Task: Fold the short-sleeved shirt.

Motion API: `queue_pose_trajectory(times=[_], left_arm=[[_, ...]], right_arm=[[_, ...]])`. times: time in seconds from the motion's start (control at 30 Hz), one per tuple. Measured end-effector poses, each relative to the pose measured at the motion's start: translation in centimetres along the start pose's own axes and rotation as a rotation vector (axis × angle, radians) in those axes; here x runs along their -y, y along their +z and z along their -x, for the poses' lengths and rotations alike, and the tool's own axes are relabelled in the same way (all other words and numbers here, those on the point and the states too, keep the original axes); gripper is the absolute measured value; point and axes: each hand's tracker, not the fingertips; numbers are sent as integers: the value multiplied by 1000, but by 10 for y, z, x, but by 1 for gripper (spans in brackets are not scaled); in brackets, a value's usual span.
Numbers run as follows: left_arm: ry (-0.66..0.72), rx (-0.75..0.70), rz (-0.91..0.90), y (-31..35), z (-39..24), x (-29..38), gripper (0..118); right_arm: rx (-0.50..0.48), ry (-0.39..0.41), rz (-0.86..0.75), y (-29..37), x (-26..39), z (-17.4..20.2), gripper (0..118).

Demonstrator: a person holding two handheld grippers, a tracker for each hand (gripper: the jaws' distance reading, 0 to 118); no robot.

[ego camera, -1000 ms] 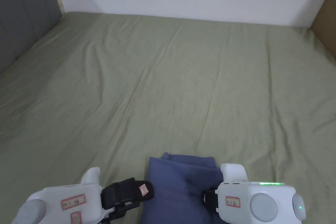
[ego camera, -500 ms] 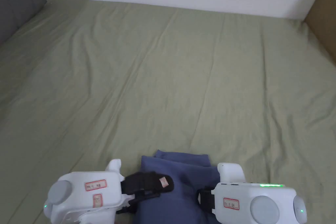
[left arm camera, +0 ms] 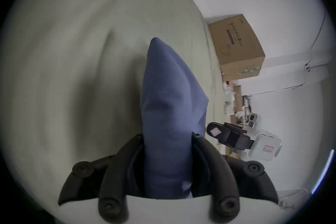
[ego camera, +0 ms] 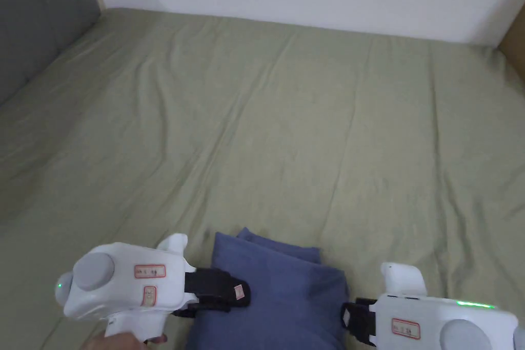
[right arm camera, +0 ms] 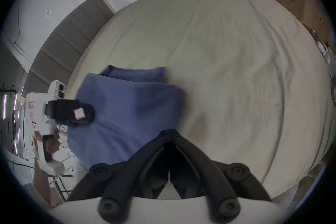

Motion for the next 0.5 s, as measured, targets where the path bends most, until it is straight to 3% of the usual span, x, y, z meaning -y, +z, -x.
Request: queue_pose_trajectory(times=[0.13,0.37,0.5], left_arm=[[-48,-177,-29,56,26,-34,32],[-46,-634,-35,146,74,-84,32],[-128,-956,-22,172,85,-97,32]], right_arm=[[5,-32,-8,5,3,-10,0],[46,-87,-22,9,1,-28,0],[60,-105,-30,10,-2,-31,0]])
